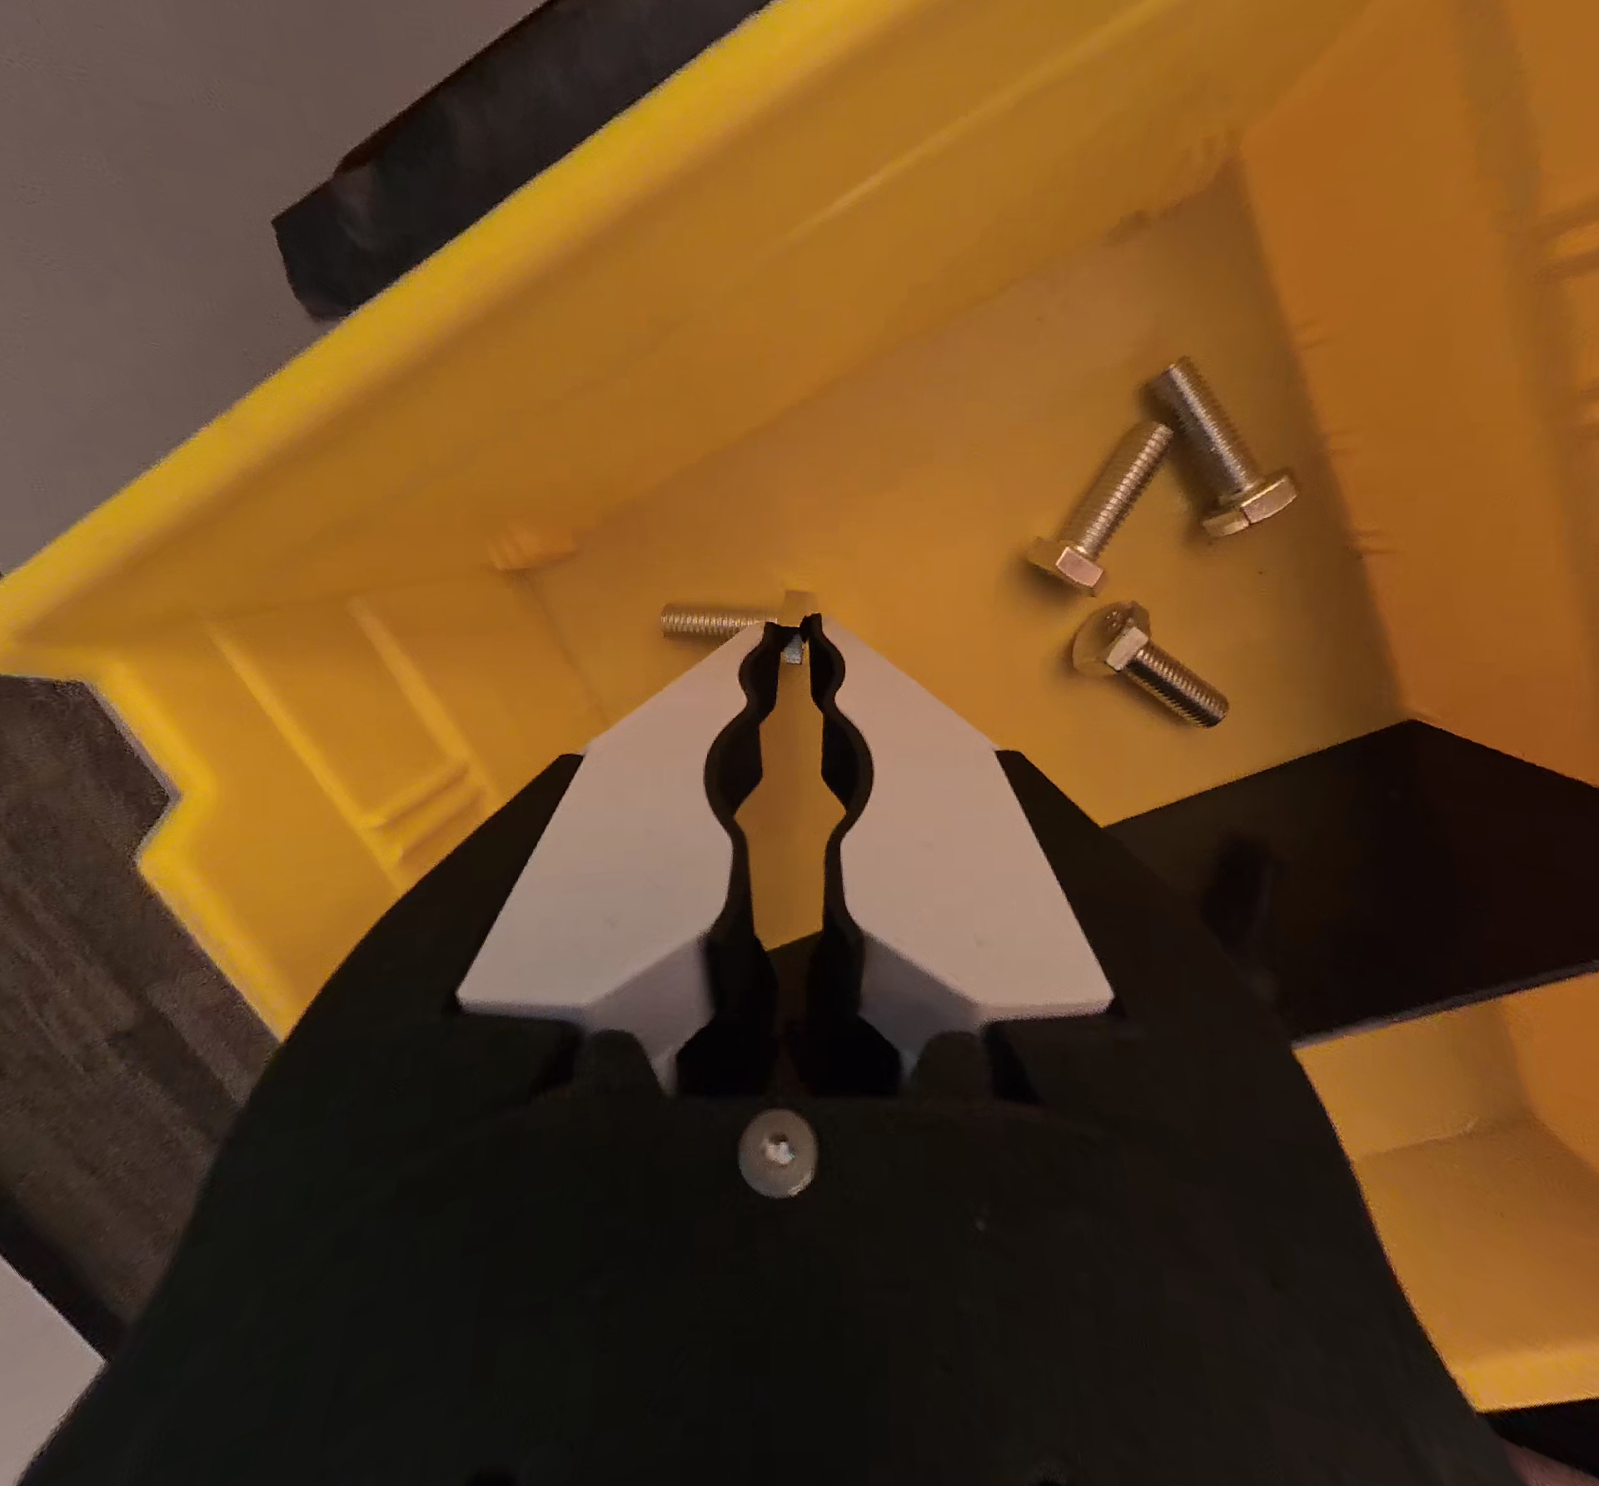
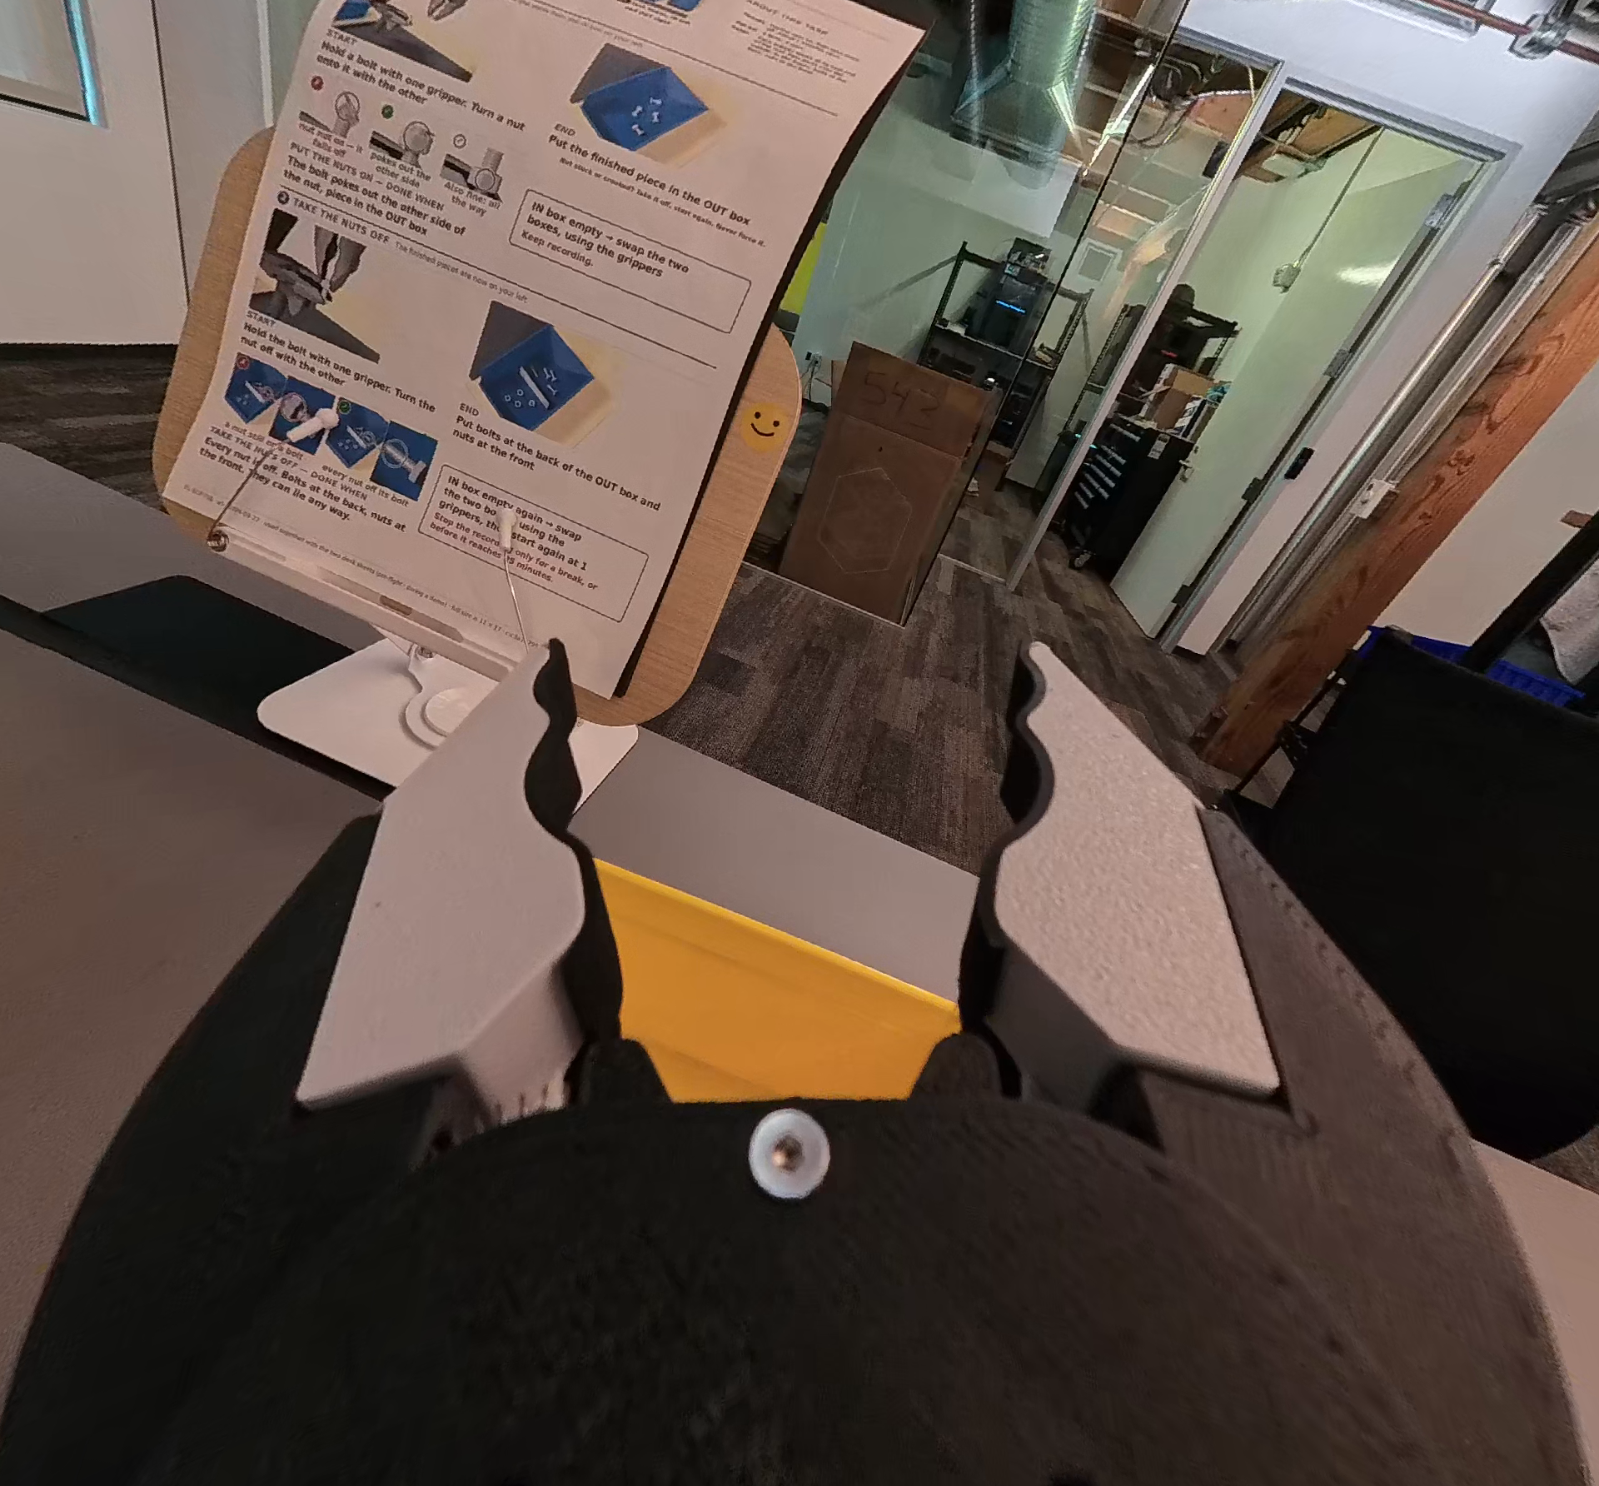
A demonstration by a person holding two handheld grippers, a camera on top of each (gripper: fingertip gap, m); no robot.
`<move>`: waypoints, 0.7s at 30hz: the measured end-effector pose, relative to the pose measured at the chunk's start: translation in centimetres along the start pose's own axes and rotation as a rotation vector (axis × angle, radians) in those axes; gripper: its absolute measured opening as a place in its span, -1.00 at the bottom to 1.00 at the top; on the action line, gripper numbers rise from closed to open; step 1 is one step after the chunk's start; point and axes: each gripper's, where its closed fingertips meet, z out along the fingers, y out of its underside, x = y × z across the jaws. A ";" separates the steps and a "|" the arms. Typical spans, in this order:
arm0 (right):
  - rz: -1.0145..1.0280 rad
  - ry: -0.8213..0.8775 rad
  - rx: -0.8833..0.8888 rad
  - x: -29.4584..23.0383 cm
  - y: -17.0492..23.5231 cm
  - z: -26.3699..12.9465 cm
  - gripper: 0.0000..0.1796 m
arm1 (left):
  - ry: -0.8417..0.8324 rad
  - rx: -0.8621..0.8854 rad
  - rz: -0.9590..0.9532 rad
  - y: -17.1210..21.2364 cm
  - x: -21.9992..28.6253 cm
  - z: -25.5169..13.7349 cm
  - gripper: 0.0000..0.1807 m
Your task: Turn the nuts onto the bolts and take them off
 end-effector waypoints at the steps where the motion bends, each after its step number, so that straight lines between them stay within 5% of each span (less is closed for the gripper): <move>1: 0.000 -0.001 0.000 0.0 0.0 0.0 0.11 | 0.003 0.002 -0.002 0.1 0.0 -0.2 -0.95; 6: 0.006 -0.016 0.009 -0.4 -0.3 0.0 0.11 | 0.033 0.146 -0.014 -1.3 0.5 -4.0 -0.95; 10: 0.082 -0.174 0.084 -4.3 -2.0 0.4 0.10 | 0.260 0.506 0.095 -6.0 6.5 -12.1 -0.95; 13: 0.144 -0.530 0.206 -11.9 -4.6 -0.6 0.09 | 0.568 0.801 0.319 -8.0 15.0 -20.3 -0.95; 16: 0.184 -1.007 0.390 -20.2 -7.5 -5.5 -0.09 | 0.893 0.977 0.536 -7.0 22.8 -27.3 -0.95; 21: 0.657 -1.456 0.361 -24.5 -9.9 -8.4 -0.34 | 1.200 0.981 0.788 -3.6 30.7 -31.5 -0.95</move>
